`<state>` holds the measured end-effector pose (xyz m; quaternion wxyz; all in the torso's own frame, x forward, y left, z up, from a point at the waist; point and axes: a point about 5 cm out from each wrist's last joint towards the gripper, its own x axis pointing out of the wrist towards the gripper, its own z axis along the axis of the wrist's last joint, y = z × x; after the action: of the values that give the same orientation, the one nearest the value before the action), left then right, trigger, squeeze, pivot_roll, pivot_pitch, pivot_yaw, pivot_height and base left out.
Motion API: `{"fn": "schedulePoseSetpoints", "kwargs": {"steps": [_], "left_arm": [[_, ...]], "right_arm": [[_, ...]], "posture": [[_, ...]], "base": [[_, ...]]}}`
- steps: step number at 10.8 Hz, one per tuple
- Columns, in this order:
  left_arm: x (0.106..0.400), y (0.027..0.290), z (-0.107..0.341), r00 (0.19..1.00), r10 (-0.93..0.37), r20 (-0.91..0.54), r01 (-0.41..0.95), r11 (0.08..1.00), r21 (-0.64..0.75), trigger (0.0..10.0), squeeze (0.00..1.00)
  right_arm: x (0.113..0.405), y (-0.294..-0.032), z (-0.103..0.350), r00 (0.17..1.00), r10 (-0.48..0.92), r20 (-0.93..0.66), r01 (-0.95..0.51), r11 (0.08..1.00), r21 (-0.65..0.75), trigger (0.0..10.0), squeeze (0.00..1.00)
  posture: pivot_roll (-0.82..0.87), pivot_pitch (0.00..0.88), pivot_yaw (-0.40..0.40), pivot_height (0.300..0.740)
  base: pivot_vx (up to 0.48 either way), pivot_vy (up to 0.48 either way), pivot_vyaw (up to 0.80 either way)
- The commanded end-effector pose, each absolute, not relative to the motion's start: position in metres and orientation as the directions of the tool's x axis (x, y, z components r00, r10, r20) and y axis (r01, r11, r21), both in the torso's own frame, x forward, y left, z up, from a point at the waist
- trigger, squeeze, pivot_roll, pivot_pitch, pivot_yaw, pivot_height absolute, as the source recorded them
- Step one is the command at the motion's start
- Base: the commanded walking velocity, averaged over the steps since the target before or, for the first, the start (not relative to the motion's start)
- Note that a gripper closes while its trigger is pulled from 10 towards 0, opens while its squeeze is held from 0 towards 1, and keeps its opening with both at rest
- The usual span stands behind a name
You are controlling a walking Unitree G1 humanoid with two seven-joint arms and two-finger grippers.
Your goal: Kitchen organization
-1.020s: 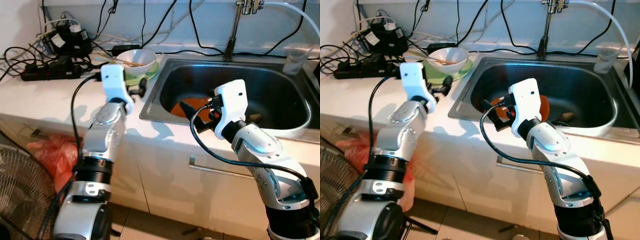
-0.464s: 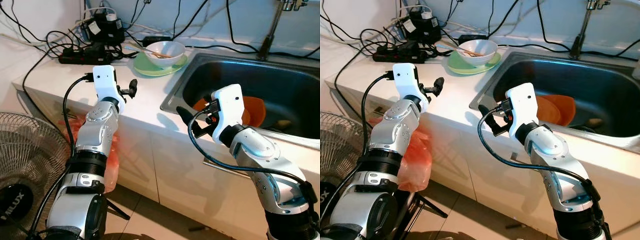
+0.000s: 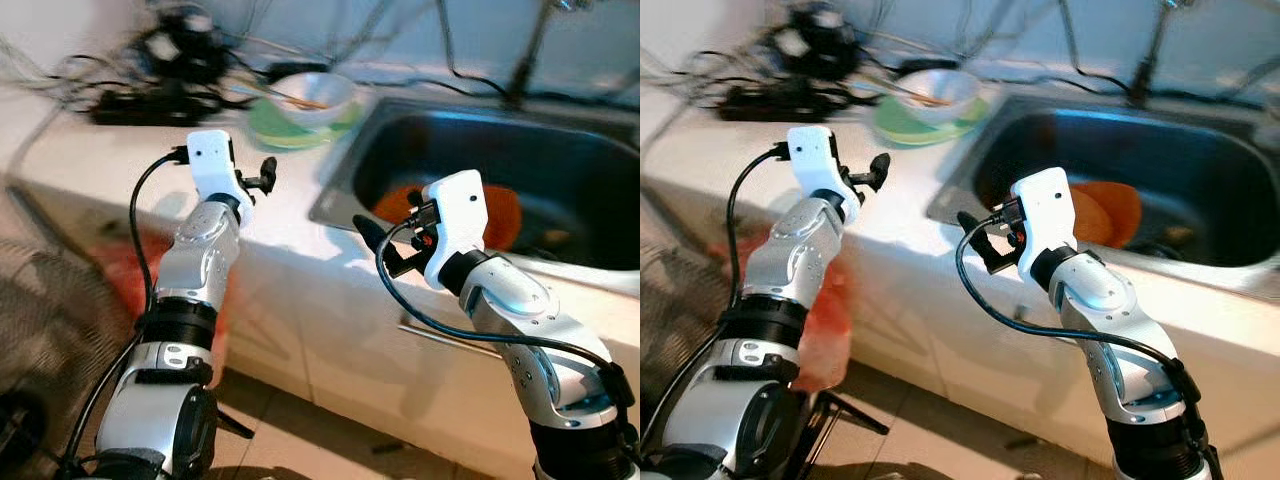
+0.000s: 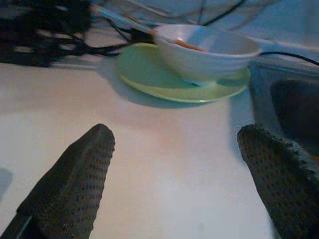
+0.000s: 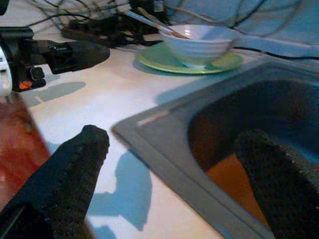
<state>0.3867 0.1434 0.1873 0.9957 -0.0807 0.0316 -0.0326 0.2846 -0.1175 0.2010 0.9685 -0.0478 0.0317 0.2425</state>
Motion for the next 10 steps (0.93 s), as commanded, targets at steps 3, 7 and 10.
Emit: {"fn": "schedulePoseSetpoints", "kwargs": {"steps": [3, 7, 10], "left_arm": [[0.39, 0.147, 0.191, 0.997, -0.064, -0.049, 0.054, 0.982, -0.181, 10.0, 0.0], [0.395, 0.158, 0.193, 0.998, -0.033, -0.06, 0.02, 0.981, -0.192, 10.0, 0.0], [0.395, 0.155, 0.19, 0.997, -0.043, -0.065, 0.03, 0.979, -0.2, 10.0, 0.0]], "right_arm": [[0.286, -0.116, 0.206, 0.88, 0.47, -0.07, -0.475, 0.876, -0.082, 10.0, 0.0], [0.286, -0.117, 0.207, 0.882, 0.465, -0.069, -0.47, 0.878, -0.09, 10.0, 0.0], [0.287, -0.118, 0.206, 0.882, 0.464, -0.082, -0.471, 0.877, -0.095, 10.0, 0.0]], "posture": [[-0.11, 0.0, 0.093, 0.74], [-0.11, 0.0, 0.092, 0.74], [-0.12, 0.0, 0.089, 0.74]], "base": [[0.0, 0.0, -0.44], [0.0, 0.0, 0.0], [0.0, 0.0, -0.53]]}}
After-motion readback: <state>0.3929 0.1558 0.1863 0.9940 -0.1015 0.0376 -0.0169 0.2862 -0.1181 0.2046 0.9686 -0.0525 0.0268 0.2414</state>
